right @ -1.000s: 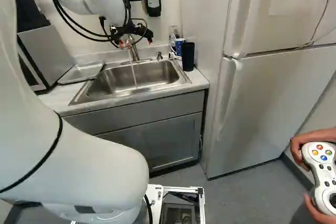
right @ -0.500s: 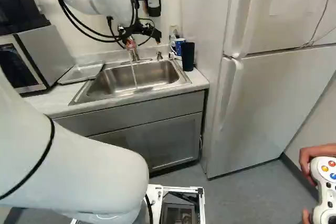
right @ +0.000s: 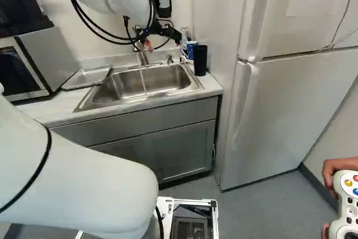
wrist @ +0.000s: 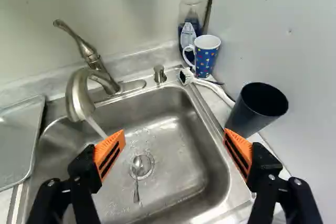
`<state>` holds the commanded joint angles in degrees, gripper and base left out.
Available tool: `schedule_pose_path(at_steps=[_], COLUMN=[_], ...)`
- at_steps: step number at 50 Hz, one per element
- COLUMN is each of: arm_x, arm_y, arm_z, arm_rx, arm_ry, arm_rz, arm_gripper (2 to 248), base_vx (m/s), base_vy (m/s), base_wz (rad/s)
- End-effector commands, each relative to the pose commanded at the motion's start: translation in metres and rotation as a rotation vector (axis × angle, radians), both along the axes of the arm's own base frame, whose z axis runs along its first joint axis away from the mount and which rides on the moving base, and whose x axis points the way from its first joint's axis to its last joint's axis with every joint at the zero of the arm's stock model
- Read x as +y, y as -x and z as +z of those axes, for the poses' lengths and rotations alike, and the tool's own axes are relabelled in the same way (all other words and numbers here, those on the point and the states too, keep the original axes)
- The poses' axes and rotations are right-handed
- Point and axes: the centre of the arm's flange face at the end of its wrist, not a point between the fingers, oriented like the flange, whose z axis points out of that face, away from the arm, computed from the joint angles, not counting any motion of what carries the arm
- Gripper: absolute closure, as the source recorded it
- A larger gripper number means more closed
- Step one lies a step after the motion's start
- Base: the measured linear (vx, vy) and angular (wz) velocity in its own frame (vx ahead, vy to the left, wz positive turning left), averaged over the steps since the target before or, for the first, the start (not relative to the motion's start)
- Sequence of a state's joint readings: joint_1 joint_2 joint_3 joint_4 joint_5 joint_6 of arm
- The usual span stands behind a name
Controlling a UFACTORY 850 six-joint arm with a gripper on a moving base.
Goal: Rinse the cup and place it in the tray
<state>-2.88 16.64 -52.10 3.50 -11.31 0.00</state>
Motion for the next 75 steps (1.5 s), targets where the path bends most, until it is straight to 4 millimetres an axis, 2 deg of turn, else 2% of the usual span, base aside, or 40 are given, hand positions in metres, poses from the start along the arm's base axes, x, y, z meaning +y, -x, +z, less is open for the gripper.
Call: schedule_pose_path(at_steps=[11, 43, 75], arm_x=[-0.015, -0.030, -0.048], arm_y=[-0.004, -0.018, -0.017], arm_z=[-0.001, -0.021, -0.049], arm_rx=[-0.048, -0.166, -0.217], arm_ry=[-0.040, -0.164, -0.294], arm_rz=[-0.058, -0.181, -0.341], arm_gripper=[3, 3, 3], base_vx=[0.000, 0.000, 0.000], base_vy=[0.000, 0.000, 0.000], base_wz=[0.000, 0.000, 0.000])
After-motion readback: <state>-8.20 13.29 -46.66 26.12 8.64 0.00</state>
